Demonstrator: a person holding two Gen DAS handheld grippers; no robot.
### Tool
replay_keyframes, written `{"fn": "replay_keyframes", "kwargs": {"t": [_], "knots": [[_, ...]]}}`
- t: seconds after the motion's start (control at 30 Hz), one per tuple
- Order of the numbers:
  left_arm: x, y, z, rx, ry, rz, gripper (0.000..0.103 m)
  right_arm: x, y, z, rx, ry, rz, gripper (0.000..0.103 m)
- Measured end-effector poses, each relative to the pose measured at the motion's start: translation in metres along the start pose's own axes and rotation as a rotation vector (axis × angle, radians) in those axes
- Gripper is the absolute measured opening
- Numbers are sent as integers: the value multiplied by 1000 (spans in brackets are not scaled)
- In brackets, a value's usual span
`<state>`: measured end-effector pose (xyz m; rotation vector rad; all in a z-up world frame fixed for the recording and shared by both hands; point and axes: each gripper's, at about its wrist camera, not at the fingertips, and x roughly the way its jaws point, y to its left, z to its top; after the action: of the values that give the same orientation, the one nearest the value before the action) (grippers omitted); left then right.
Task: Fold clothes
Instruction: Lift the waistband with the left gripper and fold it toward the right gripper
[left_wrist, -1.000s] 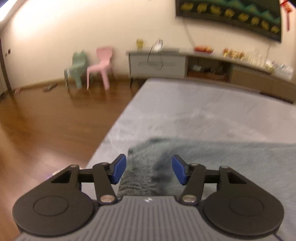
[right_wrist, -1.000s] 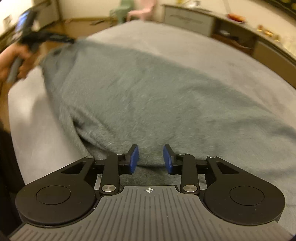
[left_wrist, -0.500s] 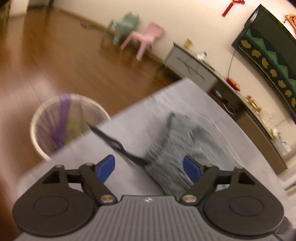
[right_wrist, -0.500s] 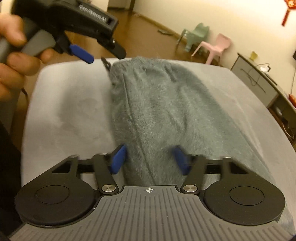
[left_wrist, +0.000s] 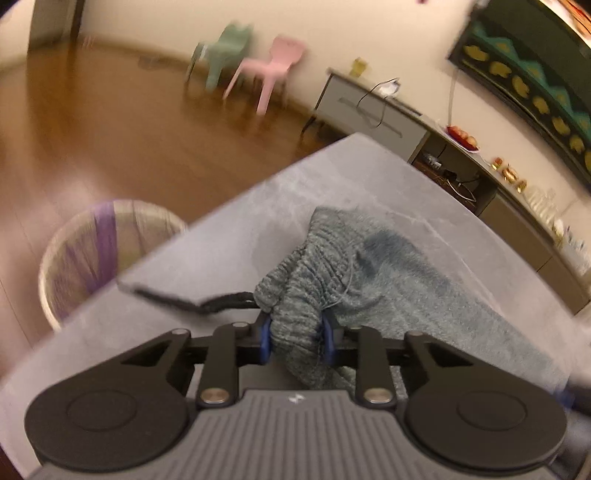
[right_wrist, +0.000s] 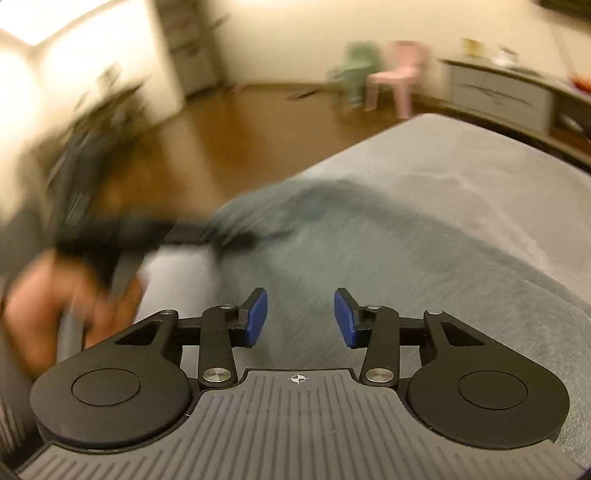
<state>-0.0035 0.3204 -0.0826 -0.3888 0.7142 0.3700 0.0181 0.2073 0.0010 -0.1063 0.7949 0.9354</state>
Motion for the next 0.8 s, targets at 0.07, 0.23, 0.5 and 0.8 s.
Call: {"fn": "replay_keyframes", "kwargs": {"t": [0.07, 0.23, 0.5, 0.8], "knots": [[-11, -29, -3, 179, -81, 78, 23, 21, -17, 0, 25, 95, -95, 25], [-61, -142, -63, 787, -457, 158, 22, 9, -69, -22, 157, 102, -123, 17], [-62, -245, -193, 1404, -465, -86, 31, -102, -194, -118, 724, -98, -197, 37], [-77, -222, -181, 1315, -445, -147, 49, -89, -182, -130, 749, -141, -20, 48]]}}
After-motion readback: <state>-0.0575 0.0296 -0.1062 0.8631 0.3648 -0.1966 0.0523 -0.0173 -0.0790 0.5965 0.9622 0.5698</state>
